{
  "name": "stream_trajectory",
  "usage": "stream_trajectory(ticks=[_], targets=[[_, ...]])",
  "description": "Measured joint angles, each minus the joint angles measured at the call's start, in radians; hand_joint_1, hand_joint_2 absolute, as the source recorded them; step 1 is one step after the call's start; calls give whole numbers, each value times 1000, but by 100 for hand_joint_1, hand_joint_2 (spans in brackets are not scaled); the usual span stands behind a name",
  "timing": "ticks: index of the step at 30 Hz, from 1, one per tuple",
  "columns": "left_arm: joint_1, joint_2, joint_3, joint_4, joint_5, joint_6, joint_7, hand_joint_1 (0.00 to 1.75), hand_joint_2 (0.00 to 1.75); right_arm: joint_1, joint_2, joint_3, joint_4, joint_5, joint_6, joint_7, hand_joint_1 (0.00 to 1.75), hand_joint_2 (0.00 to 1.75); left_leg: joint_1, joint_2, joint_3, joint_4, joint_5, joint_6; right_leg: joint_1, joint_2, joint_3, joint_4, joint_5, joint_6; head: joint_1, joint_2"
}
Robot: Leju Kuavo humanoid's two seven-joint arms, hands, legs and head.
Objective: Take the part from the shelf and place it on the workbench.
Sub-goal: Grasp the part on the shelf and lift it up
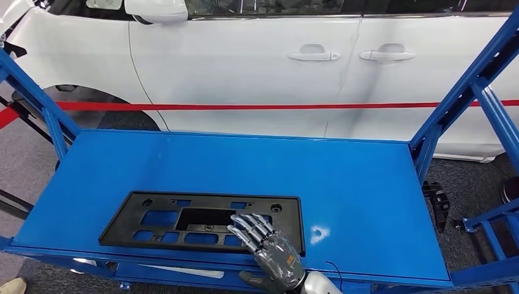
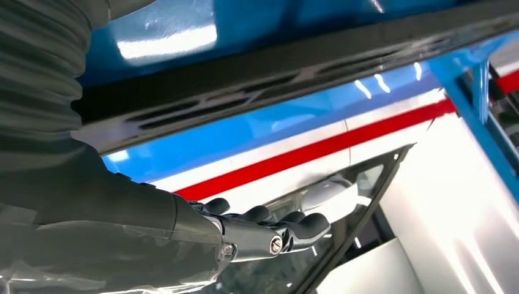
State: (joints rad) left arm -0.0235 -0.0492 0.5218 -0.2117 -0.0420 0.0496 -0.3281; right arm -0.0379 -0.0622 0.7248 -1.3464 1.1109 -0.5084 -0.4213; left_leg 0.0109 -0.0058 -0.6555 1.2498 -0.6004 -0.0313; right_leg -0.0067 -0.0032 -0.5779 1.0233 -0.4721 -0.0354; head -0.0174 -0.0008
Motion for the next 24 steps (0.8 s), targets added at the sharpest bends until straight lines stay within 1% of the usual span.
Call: stream_trajectory(ticks=[1, 2, 3, 4, 5, 6, 7, 9, 10, 11, 12, 13, 15, 16, 17, 18, 19, 20, 21, 22, 23, 24], targets=[[1, 0, 1, 0, -1, 0, 0, 0, 0, -7, 7, 8, 15, 5, -3, 4, 0, 175, 0, 0, -17, 34, -5, 0, 2, -1, 0, 0, -1, -1, 0, 0], [2, 0, 2, 0, -2, 0, 0, 0, 0, -13, 14, 15, 28, 10, -5, 7, 0, 175, 0, 0, -17, 31, 9, 1, 4, 0, 1, 1, -1, -2, 0, 0], [2, 0, 3, 0, -4, 0, 0, 0, 0, -21, 21, 22, 39, 14, -7, 10, 0, 175, 0, 0, 1, -9, 40, 4, 5, 0, 3, 1, -2, -2, 0, 0], [2, 0, 4, 0, -6, 0, 0, 0, 0, -29, 29, 29, 48, 19, -10, 14, 0, 175, -1, 0, 33, -76, 78, 9, 6, 1, 5, 2, -2, -2, 0, 0], [1, 0, 6, 0, -8, 0, 0, 0, 0, -38, 37, 36, 55, 23, -12, 19, 0, 175, -3, 1, 64, -144, 105, 15, 8, 1, 6, 2, -3, -1, 0, 0], [0, 0, 8, 0, -11, -1, 0, 0, 0, -48, 45, 42, 62, 28, -15, 25, 0, 175, -5, 1, 89, -197, 122, 20, 9, 1, 5, 3, -3, 1, 0, 0], [-1, 0, 10, 0, -13, -1, 0, 0, 0, -57, 52, 50, 69, 32, -18, 31, 0, 175, -9, 1, 101, -228, 129, 25, 10, 1, 3, 4, -2, 4, 1, 0], [0, 0, 14, 0, -17, -2, 0, 0, 0, -73, 64, 64, 83, 42, -30, 44, 0, 175, -13, 0, 103, -241, 129, 32, 9, 1, 0, 3, 1, 13, 1, 0], [1, -1, 16, 0, -19, -2, 0, 0, 0, -81, 70, 70, 89, 46, -36, 50, 0, 175, -11, 1, 105, -245, 134, 37, 8, 1, 0, 4, 0, 19, 1, 0], [1, -2, 18, 0, -20, -1, 0, 0, 0, -89, 76, 75, 95, 49, -44, 54, 0, 175, -9, 1, 107, -251, 138, 42, 7, 1, -2, 11, -7, 24, 1, 0], [1, -3, 18, 0, -22, -1, 0, 0, 0, -97, 80, 81, 102, 53, -52, 59, 0, 175, -6, 2, 109, -257, 142, 48, 7, 2, -12, 35, -24, 30, 2, 0], [1, -4, 19, 0, -24, 0, 0, 0, 0, -105, 83, 85, 108, 56, -60, 62, 0, 175, -4, 2, 110, -261, 146, 52, 5, 3, -30, 77, -51, 35, 2, 0], [0, -4, 22, 0, -26, 1, 0, 0, 0, -116, 87, 94, 122, 64, -77, 72, 0, 175, -5, 2, 108, -261, 147, 57, 1, 3, -90, 203, -113, 42, 3, 0], [1, -5, 23, 0, -28, 2, 0, 0, 0, -120, 89, 98, 130, 67, -87, 78, 0, 175, -5, 2, 107, -261, 147, 57, -1, 3, -114, 253, -129, 44, 3, 0], [1, -5, 25, 0, -30, 4, 0, 0, 0, -125, 91, 104, 139, 73, -99, 86, 0, 175, -5, 2, 107, -261, 146, 57, -3, 3, -124, 272, -126, 45, 3, 0], [1, -6, 26, 0, -31, 7, 0, 0, 0, -133, 95, 110, 148, 80, -111, 92, 0, 175, -5, 1, 108, -260, 146, 56, -5, 3, -114, 251, -103, 46, 3, 0], [1, -8, 27, 0, -32, 9, 0, 0, 0, -143, 99, 117, 157, 88, -121, 101, 0, 175, -5, 1, 108, -258, 145, 54, -7, 3, -86, 195, -67, 45, 3, 0], [1, -9, 29, 0, -34, 11, 0, 0, 0, -157, 104, 124, 165, 97, -130, 109, 0, 175, -5, 1, 108, -255, 143, 52, -8, 3, -53, 126, -35, 43, 3, 0], [0, -11, 31, 0, -36, 12, 0, 0, 0, -171, 110, 132, 173, 106, -135, 117, 0, 175, -6, 0, 106, -250, 140, 47, -7, 3, -25, 66, -13, 40, 3, 0], [0, -11, 34, 0, -39, 14, 0, 0, 0, -184, 117, 141, 180, 115, -138, 126, 0, 175, -7, 0, 104, -246, 138, 41, -6, 3, -7, 26, -3, 36, 2, 0], [-1, -12, 37, 0, -41, 15, 0, 0, 0, -194, 123, 149, 187, 124, -139, 133, 0, 175, -9, 0, 101, -244, 137, 36, -4, 4, -1, 9, -3, 32, 2, 0], [-1, -12, 40, 0, -44, 15, 0, 0, 0, -202, 128, 157, 194, 134, -139, 140, 0, 175, -9, 0, 100, -243, 136, 30, -2, 4, -1, 7, -4, 28, 1, 0]])
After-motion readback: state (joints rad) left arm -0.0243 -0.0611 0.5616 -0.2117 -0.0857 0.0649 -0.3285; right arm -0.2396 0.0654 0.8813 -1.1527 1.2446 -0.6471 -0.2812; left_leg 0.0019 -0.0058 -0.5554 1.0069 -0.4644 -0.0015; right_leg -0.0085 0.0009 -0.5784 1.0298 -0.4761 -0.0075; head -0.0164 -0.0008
